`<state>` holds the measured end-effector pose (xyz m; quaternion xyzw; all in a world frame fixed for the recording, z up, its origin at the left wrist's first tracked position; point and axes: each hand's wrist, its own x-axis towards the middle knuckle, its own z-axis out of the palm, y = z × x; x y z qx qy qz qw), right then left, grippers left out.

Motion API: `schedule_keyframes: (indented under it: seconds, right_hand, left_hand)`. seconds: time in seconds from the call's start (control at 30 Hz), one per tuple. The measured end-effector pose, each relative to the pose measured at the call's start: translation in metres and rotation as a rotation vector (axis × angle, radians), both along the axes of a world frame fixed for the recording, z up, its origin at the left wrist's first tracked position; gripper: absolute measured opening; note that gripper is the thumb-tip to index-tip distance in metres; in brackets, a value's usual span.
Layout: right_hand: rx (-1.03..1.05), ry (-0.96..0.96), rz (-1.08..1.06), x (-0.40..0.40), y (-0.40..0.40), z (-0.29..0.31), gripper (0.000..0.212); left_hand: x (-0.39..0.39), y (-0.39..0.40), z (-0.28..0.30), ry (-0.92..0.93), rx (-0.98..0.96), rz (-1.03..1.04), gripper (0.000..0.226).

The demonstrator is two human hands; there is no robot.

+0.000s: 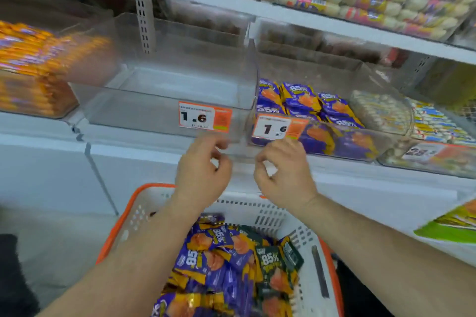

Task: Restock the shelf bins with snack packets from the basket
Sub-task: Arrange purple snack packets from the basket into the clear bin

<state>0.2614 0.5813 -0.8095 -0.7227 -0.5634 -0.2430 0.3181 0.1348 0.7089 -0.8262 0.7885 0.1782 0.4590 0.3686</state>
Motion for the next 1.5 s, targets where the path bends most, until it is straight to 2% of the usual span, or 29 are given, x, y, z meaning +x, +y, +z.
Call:
schedule_keyframes:
  seconds: [0.13, 0.27, 0.37, 0.47, 0.6, 0.67, 0.8, 0.87, 0.97, 1.03, 1.1, 1.17, 1.27, 1.33, 1.43, 1.5]
  right_hand:
    - [-0.501, 0.206, -0.028, -0.014, -0.01, -0.065, 0.02]
    - [-1.021, 0.409, -0.243, -0.033, -0.014, -0.119, 0.023]
    - [-1.249, 0.48, -0.273, -0.047, -0.019, -0.155, 0.027]
    - [-1.362, 0.486, -0.283, -0.06, -0.021, -0.183, 0.038]
    - [-1.298, 0.486, -0.224, -0.077, -0.012, -0.2, 0.037]
    - [-1.255, 0.502, -0.196, -0.083, -0.005, -0.201, 0.046]
    - [-1.412, 0.367, -0.15, -0.093, 0.007, -0.195, 0.067]
    - [-1.459, 0.287, -0.119, -0.093, 0.011, -0.192, 0.07]
    - [-1.379, 0.224, -0.071, -0.088, 0.014, -0.189, 0.055]
    - [-1.232, 0.343, -0.048, -0.079, 0.017, -0.183, 0.042]
    - [-1.165, 0.396, 0.012, -0.068, 0.017, -0.164, 0.044]
    - [-1.131, 0.367, 0.083, -0.059, 0.016, -0.136, 0.042]
    - [-1.06, 0.223, 0.196, -0.05, 0.009, -0.092, 0.032]
    - [-1.012, 0.115, 0.272, -0.048, 0.001, -0.068, 0.026]
    - [-0.923, -0.023, 0.386, -0.047, -0.007, -0.043, 0.028]
    - [-0.872, -0.078, 0.445, -0.049, -0.011, -0.035, 0.026]
  left_hand:
    - [-0.037, -0.013, -0.054, 0.231, -0.395, 0.001, 0.032]
    - [-0.059, -0.023, -0.08, 0.385, -0.542, 0.029, 0.027]
    - [-0.071, -0.023, -0.093, 0.473, -0.608, 0.038, 0.022]
    - [-0.082, -0.021, -0.105, 0.527, -0.653, 0.058, 0.018]
    - [-0.091, -0.016, -0.115, 0.574, -0.68, 0.099, 0.017]
    - [-0.094, -0.015, -0.118, 0.584, -0.681, 0.111, 0.018]
    - [-0.095, -0.017, -0.119, 0.6, -0.692, 0.118, 0.019]
    - [-0.094, -0.019, -0.12, 0.611, -0.71, 0.096, 0.017]
    - [-0.093, -0.019, -0.121, 0.577, -0.791, 0.083, 0.015]
    - [-0.093, -0.016, -0.12, 0.501, -0.94, 0.108, 0.014]
    - [-0.093, -0.014, -0.118, 0.434, -1.085, 0.144, 0.016]
    - [-0.091, -0.013, -0.115, 0.465, -1.039, 0.161, 0.02]
    - [-0.082, -0.009, -0.102, 0.516, -0.816, 0.105, 0.031]
    - [-0.071, -0.007, -0.092, 0.511, -0.81, 0.044, 0.044]
    - [-0.059, -0.007, -0.085, 0.487, -1.032, -0.075, 0.059]
    - [-0.056, -0.009, -0.084, 0.428, -1.219, -0.212, 0.049]
